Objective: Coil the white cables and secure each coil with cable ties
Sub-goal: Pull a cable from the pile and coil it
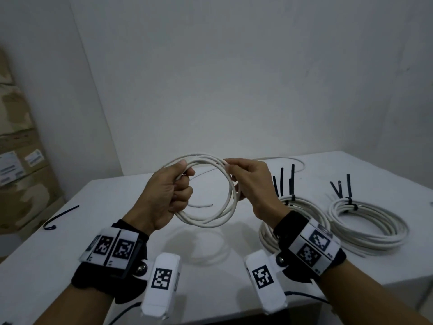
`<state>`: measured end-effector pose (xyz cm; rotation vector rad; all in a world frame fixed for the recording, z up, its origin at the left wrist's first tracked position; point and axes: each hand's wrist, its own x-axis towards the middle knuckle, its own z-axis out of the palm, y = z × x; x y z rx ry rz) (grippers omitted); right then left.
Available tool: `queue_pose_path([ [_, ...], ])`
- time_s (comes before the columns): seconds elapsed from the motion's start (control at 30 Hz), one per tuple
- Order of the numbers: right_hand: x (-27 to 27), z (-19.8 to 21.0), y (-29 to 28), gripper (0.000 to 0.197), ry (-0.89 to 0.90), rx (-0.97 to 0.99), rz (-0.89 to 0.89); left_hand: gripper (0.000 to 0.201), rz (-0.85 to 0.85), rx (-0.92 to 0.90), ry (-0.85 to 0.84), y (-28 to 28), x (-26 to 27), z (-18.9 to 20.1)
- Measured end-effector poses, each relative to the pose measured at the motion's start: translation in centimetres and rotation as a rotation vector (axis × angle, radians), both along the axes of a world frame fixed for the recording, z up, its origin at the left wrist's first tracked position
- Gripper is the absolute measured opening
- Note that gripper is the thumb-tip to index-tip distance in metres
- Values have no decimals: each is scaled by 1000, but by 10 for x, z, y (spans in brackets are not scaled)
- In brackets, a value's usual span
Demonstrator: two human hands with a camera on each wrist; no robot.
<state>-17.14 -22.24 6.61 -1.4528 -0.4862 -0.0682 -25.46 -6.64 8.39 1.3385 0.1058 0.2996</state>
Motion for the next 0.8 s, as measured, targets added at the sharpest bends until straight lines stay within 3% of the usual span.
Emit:
queue_pose_path([
  [0.1,7,-7,-4,17,-16,-31,-27,31,3,35,-1,-6,6,-2],
  [0.3,10,-14,-6,22,-13,-19,98,31,17,154,-9,-19,18,-6],
  [0.57,15,-16,-9,41,-183,-285,91,32,-15,298,-1,-26,29,-10],
  [0.8,20,-14,-10,29,-259,-404,67,33,-24,309,15,-26,35,-13],
])
